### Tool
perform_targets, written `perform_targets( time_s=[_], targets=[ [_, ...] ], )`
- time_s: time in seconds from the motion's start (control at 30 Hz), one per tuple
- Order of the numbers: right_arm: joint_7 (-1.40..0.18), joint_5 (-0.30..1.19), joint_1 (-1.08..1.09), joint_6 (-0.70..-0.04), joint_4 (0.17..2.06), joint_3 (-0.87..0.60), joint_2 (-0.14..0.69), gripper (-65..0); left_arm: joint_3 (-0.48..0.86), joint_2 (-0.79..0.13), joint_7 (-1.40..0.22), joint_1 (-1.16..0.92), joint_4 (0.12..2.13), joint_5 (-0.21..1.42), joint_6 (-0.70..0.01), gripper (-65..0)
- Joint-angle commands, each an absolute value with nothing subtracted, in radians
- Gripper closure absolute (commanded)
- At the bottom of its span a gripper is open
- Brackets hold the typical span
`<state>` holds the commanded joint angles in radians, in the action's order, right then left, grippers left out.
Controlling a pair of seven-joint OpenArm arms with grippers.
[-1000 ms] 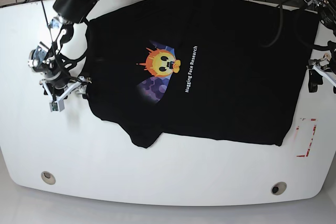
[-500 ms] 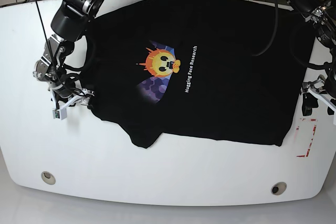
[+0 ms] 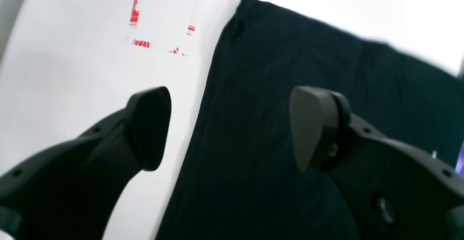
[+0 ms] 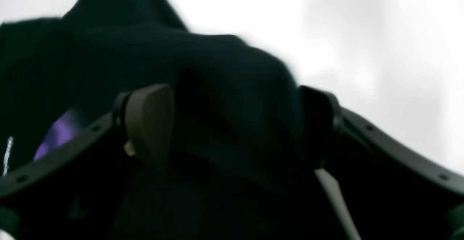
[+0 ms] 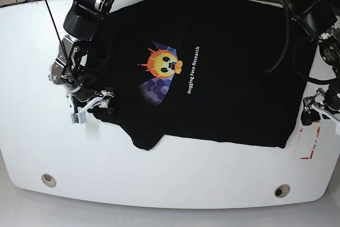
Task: Layout the t-shirt on the table in an organized manner, then fold the t-shirt properly
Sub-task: 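Release and move both grippers to the shirt's side corners, grasping them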
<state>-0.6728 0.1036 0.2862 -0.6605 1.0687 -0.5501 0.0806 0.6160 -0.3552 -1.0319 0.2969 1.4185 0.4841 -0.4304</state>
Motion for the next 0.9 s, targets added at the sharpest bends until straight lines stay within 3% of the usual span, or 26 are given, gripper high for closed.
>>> perform_targets(
  time_s=[0.3,0.57,0.9],
  targets=[
    [-0.673,0.099,0.289,-0.662,1.069,-0.547,0.084,-2.4,0.467,-0.404,-0.763,0.424,1.01,0.409,-0.429,-46.9],
    [-0.673,0.099,0.289,-0.662,1.069,-0.547,0.084,-1.3,0.458,-0.404,-0.545,0.575,0.636,0.232,-0.43,-47.2],
    [-0.673,0.099,0.289,-0.665,1.069,-0.547,0.084,-1.0,0.458,-0.404,-0.355,0.687,0.384,0.12,-0.43,-47.2]
  ],
)
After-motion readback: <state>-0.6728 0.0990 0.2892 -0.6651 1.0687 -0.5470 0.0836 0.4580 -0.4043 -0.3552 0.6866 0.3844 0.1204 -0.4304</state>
